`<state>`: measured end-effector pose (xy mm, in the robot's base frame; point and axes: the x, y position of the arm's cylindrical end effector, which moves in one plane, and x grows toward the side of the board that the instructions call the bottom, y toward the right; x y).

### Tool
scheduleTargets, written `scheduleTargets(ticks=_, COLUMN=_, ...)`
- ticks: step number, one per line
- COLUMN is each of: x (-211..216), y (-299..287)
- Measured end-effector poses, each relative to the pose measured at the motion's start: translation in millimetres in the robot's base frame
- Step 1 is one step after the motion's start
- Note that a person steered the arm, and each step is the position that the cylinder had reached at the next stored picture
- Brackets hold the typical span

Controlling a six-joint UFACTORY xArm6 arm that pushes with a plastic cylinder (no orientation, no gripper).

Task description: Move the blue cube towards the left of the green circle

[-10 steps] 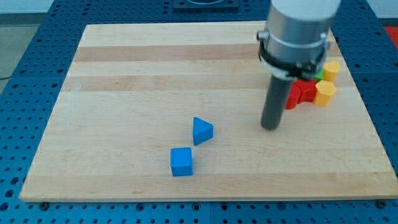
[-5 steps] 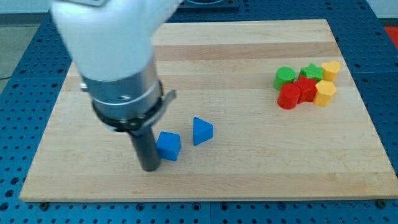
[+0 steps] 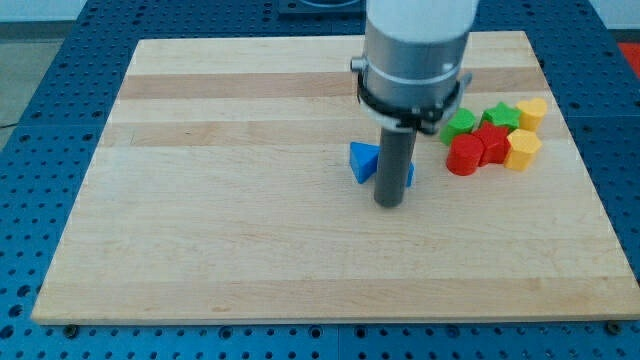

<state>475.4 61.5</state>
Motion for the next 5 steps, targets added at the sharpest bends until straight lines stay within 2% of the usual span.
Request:
scheduleTargets(ticks=1, x=-46, y=-5)
scheduleTargets(ticks=2, x=-72, y=-3)
scheduleTargets(ticks=5, x=-131, y=48)
